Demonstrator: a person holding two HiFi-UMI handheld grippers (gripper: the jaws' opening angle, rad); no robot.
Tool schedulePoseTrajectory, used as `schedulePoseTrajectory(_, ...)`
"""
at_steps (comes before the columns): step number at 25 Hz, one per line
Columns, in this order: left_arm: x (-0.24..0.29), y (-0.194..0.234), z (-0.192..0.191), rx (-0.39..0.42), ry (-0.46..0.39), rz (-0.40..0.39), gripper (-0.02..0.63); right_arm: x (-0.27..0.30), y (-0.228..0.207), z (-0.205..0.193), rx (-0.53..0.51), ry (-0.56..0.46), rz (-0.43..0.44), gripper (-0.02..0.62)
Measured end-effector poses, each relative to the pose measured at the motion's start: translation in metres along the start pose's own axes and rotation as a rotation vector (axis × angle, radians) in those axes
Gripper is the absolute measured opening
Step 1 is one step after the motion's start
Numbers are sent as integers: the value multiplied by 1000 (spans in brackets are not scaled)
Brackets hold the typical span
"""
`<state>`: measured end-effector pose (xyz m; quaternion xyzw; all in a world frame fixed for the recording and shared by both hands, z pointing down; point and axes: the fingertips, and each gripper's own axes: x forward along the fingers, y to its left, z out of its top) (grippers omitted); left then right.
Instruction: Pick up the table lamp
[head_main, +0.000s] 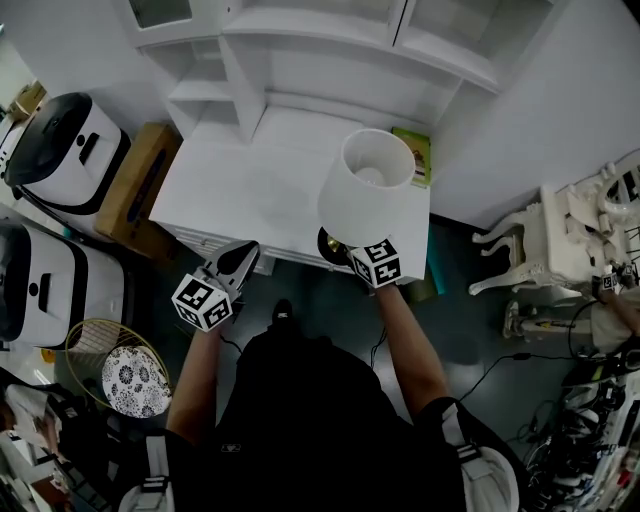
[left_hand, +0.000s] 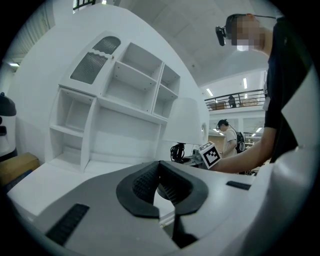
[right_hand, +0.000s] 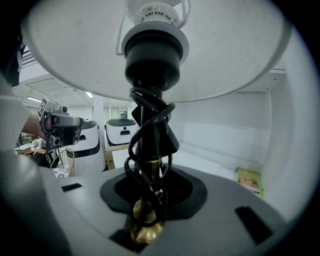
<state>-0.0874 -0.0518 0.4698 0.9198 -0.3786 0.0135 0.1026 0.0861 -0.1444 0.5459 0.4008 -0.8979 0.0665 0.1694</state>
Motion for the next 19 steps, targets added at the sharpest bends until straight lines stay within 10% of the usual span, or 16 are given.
schedulePoseTrajectory(19, 12, -31, -6, 9, 6, 18, 11, -33, -14, -12, -8, -4, 9, 112)
